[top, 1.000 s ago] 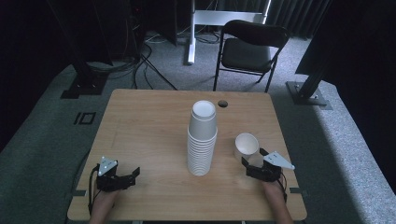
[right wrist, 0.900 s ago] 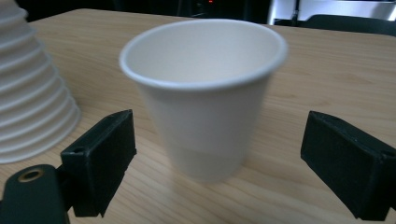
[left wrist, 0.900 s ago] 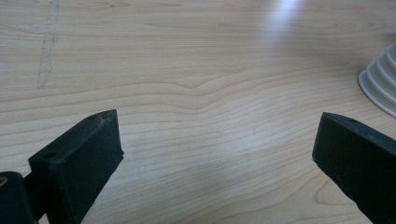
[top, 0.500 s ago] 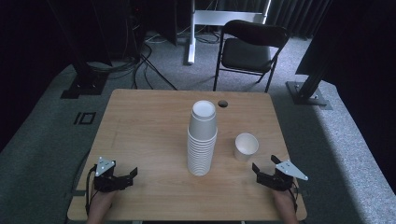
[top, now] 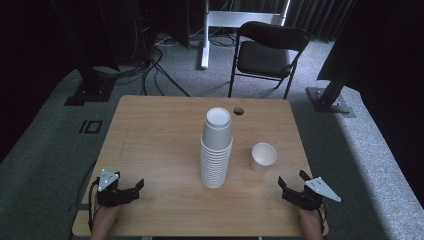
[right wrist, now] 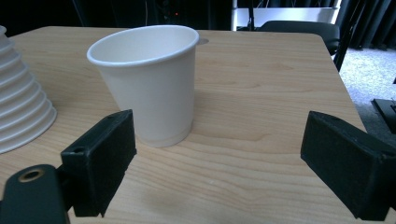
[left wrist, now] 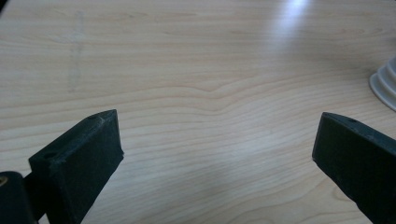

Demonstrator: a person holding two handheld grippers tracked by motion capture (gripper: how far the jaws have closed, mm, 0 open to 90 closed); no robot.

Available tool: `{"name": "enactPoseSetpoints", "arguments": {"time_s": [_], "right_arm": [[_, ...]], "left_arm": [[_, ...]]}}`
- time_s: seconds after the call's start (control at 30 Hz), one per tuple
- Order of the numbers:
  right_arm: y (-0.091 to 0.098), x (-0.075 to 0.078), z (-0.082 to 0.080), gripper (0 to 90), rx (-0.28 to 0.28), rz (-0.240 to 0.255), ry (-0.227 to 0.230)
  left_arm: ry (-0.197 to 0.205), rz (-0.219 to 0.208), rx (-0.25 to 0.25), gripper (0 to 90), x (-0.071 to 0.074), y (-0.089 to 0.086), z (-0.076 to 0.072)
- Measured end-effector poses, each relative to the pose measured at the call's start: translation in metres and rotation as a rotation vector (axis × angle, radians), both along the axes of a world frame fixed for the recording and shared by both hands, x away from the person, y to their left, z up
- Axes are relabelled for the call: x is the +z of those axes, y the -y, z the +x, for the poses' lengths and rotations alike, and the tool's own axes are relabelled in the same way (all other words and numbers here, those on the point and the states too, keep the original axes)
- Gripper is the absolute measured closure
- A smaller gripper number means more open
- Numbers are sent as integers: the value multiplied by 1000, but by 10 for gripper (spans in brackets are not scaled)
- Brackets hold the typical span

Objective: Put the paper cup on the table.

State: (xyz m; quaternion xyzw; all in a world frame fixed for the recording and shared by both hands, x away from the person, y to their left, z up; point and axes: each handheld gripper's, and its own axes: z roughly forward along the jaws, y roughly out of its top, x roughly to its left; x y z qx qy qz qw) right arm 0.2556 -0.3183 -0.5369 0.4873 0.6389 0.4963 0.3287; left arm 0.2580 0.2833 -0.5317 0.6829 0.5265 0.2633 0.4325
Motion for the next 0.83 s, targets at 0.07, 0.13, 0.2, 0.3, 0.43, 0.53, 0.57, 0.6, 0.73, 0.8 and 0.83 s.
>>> {"name": "enactPoseSetpoints", "arguments": {"time_s": [0.07,0.13,0.2,0.3,0.43,0.53,0.57,0.6,0.73,0.8,0.83], "right_arm": [[1,-1,-1,98,-25,-14,-14],[4,-2,-2,98,-23,3,-23],[7,-3,-3,100,-46,2,-34],[10,-6,-4,100,-64,-9,-47],[13,-10,-6,100,-82,-31,-70],[14,-10,-6,100,-100,-19,-76],[14,-10,-7,100,-103,-16,-78],[14,-10,-7,100,-103,-16,-78],[13,-12,-6,100,-102,-27,-79],[12,-13,-6,100,-98,-32,-83],[11,-14,-6,100,-96,-34,-84]], "left_arm": [[20,2,8,17,1,-2,-1],[36,15,13,17,1,-4,-2],[48,29,16,17,1,-5,-3],[53,51,21,17,-1,-7,-5],[71,71,33,17,-2,-9,-6],[82,88,36,17,-4,-9,-6],[80,93,34,17,-4,-9,-6],[80,93,34,17,-4,-9,-6],[79,86,40,17,-5,-9,-6],[81,88,42,17,-5,-8,-6],[80,89,44,17,-5,-8,-6]]}}
